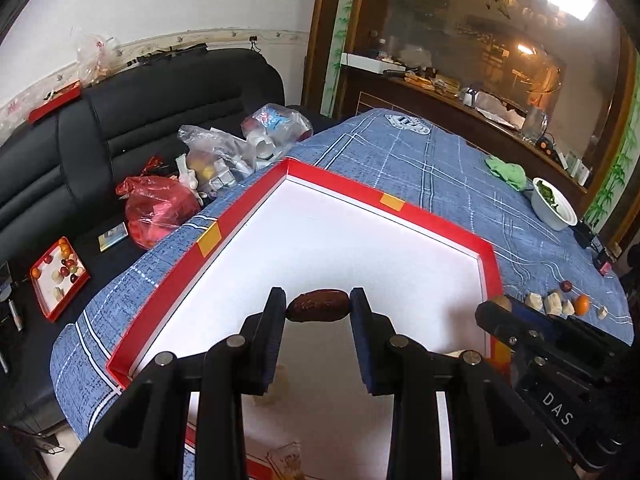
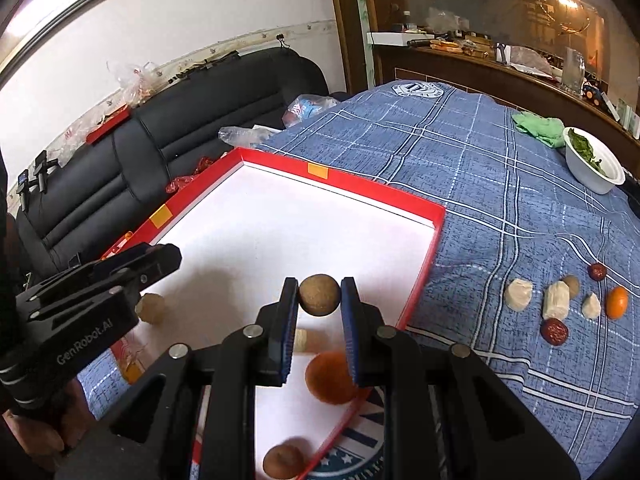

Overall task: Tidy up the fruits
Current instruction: 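Carry the red date and kiwi over the red box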

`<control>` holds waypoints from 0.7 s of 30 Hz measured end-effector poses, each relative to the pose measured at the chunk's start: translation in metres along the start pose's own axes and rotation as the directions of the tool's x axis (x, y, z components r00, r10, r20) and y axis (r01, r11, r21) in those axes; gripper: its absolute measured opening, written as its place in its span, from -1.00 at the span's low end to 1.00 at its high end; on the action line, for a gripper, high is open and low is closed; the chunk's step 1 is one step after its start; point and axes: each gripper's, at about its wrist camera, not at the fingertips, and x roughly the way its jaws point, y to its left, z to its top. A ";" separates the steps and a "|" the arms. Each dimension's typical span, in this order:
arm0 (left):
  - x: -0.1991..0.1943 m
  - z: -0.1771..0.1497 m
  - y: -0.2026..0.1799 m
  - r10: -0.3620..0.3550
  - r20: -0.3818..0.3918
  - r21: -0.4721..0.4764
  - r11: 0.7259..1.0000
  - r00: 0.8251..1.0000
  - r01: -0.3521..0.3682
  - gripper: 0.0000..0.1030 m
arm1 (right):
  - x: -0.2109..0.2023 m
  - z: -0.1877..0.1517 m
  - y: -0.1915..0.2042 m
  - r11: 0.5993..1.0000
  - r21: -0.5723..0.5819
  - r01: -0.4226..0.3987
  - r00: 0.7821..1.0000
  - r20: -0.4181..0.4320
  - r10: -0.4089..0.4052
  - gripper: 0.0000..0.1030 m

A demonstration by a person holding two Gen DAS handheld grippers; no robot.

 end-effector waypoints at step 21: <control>0.016 -0.003 -0.004 0.053 -0.060 0.040 0.998 0.997 -0.051 -0.36 | 0.033 0.006 -0.006 1.000 0.021 0.017 0.999 -0.049 -0.016 -0.54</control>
